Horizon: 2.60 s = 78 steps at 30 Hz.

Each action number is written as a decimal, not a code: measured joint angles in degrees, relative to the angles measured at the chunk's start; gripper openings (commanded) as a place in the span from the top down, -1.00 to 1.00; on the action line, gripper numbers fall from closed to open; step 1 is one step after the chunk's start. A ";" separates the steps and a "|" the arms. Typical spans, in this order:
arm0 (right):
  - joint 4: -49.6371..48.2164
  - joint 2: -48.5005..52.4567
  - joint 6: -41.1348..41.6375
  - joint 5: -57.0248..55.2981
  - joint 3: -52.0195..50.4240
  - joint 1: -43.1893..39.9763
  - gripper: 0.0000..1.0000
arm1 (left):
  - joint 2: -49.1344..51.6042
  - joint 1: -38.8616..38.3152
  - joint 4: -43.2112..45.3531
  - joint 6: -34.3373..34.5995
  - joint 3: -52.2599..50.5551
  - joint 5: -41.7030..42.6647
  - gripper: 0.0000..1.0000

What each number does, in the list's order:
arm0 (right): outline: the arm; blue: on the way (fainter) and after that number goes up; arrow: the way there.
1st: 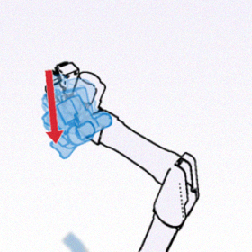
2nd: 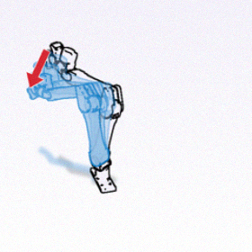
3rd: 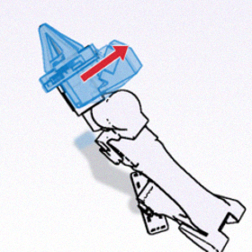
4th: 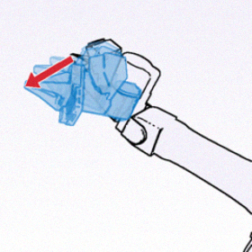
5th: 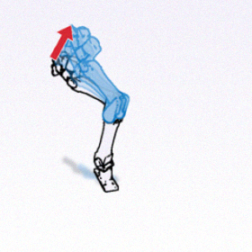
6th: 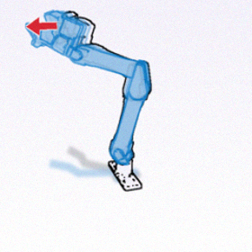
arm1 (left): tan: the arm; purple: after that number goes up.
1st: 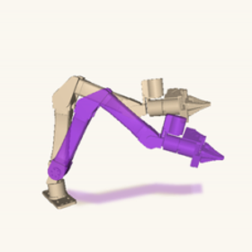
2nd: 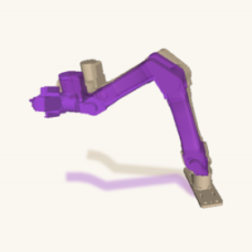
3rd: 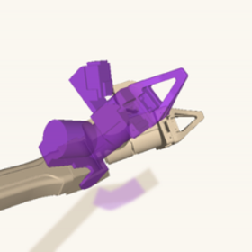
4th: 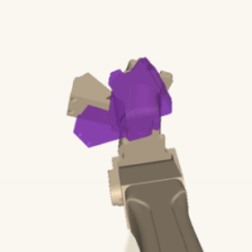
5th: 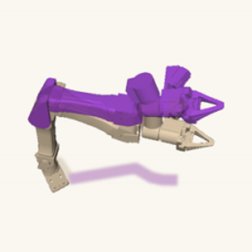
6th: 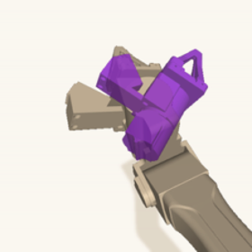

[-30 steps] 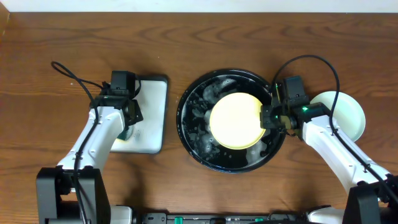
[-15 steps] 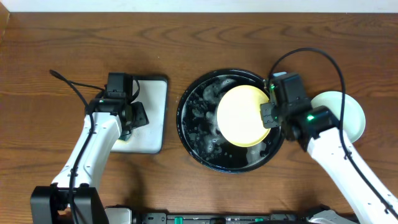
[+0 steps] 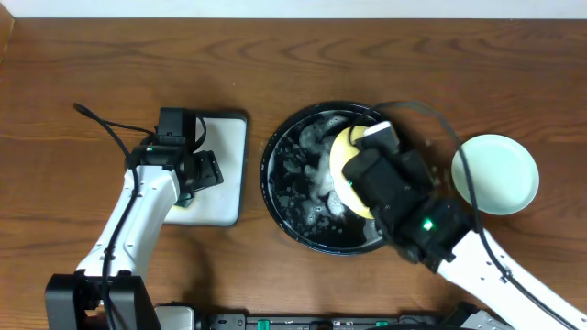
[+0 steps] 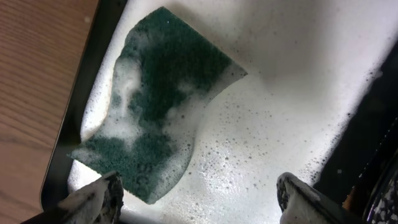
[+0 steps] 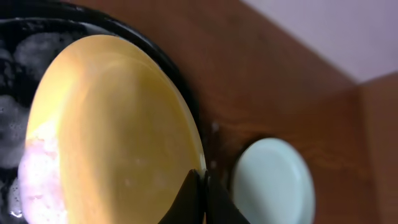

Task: Clean dirty plates on tray and stack at the side
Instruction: 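Lift the yellow plate with the right gripper toward the right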

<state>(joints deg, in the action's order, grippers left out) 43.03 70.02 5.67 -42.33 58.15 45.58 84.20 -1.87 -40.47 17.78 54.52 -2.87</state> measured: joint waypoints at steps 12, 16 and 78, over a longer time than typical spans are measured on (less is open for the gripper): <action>-1.55 -0.28 -9.90 -14.75 0.00 11.87 0.98 | 0.00 0.00 0.00 0.00 0.00 0.00 -0.62; -3.21 -0.28 -12.59 -17.97 0.00 13.31 0.98 | 0.00 0.00 0.00 0.00 0.00 -0.02 -0.62; -11.17 -0.31 -24.57 -23.28 0.00 13.70 0.98 | 0.00 0.00 0.00 0.00 0.00 0.00 -0.64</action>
<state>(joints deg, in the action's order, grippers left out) 31.86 69.71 -18.90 -65.60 58.15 59.29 84.20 -1.87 -40.47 17.78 54.52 -2.87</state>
